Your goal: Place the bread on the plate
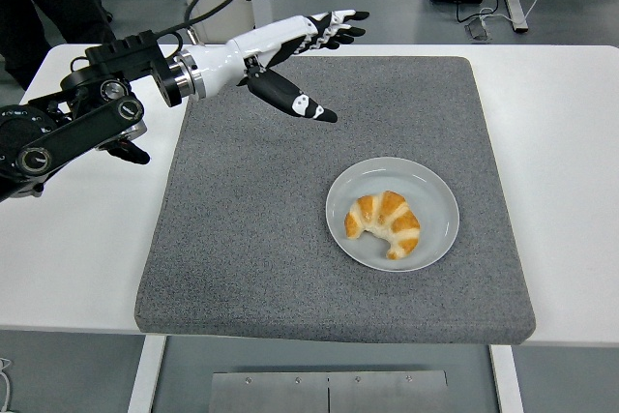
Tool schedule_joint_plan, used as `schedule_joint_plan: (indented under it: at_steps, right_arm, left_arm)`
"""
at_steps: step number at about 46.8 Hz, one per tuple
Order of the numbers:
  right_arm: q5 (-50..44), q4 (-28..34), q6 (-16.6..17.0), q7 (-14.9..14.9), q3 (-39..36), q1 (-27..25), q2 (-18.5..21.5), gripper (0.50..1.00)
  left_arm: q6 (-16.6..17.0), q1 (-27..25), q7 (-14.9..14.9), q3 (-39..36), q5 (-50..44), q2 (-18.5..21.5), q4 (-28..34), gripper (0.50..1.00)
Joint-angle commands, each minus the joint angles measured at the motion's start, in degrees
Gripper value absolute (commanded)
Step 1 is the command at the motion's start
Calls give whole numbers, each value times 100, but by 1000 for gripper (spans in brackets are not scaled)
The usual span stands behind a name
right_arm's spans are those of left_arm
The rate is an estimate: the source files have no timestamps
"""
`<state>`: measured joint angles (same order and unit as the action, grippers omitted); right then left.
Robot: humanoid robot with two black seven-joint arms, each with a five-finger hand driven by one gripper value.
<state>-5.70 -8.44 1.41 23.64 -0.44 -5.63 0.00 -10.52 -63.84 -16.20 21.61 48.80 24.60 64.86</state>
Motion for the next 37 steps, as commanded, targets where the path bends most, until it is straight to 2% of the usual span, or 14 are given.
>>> schedule_joint_plan:
  at_steps: [1,6,15,20,25,37]
  right_arm:
    - [-1,0,0,0,0,0,0,1000]
    - [-1,0,0,0,0,0,0,1000]
    - [-1,0,-9,0,0,0,0,1000]
    - [-1,0,0,0,0,0,0,1000]
    - [-1,-9,0,0,0,0,0,1000]
    - [-1,0,0,0,0,0,0,1000]
  left_arm:
    - [6,47,3,37,-502,28,-253,968]
    - [50,134,-103,37,-1135,-34,-622,968]
    - [103,451,-612,45,-2154,-139,-1352,968]
    - [129,548,-622,45,-2638,-464,-1914,968]
    - [348,557,-613,45,-3077,-930,-2424,968]
    - [454,592,-639,63,-4053,-1440,-3233,968]
